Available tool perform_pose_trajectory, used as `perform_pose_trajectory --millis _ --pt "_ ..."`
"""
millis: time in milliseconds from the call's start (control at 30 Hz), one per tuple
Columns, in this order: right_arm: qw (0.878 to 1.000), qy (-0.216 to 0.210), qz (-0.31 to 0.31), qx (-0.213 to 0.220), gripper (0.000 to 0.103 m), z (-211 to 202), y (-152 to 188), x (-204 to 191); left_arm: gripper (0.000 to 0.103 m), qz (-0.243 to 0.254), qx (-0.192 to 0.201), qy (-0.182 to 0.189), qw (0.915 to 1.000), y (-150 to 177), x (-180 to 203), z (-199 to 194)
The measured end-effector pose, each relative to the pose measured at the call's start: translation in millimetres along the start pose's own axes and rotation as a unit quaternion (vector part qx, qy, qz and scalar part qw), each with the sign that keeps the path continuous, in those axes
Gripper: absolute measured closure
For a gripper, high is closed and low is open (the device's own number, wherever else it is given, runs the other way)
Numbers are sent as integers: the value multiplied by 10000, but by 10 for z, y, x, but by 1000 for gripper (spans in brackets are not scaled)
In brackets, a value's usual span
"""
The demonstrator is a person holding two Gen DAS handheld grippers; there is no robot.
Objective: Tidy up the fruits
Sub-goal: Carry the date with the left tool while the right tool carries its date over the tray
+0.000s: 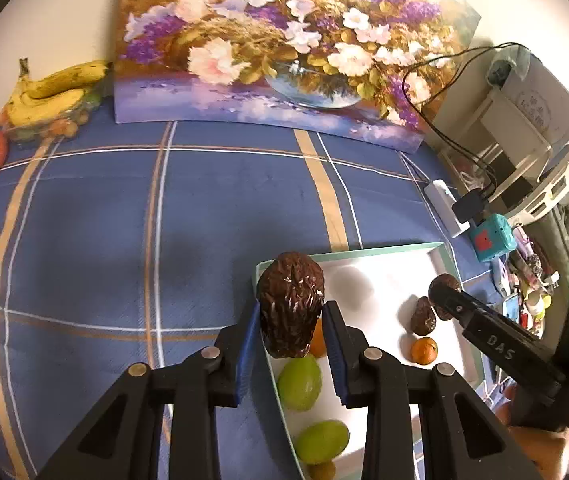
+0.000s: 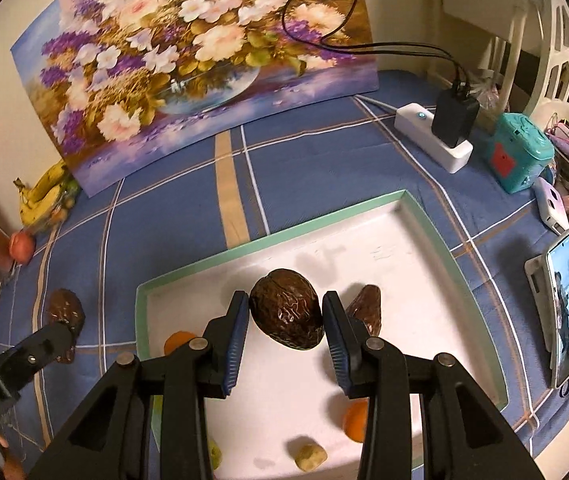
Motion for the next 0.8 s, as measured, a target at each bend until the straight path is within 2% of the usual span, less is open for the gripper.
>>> perform_pose_trajectory --millis 333,800 --pt "9999 -28 50 -121 64 176 -38 53 69 190 -133 -47 9997 -74 141 427" --pt "9986 207 79 -481 64 606 -15 279 69 239 -387 38 9990 -121 237 800"
Point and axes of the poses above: each gripper's, at about its wrist camera, not at the fingertips, and z roughly the way its jaws point, x to its right, y to its underside, the point moved 5 cm from there along z, roughly the way its jaws point, and after that the axes turned 12 degrees about -y, right-handed, at the moved point
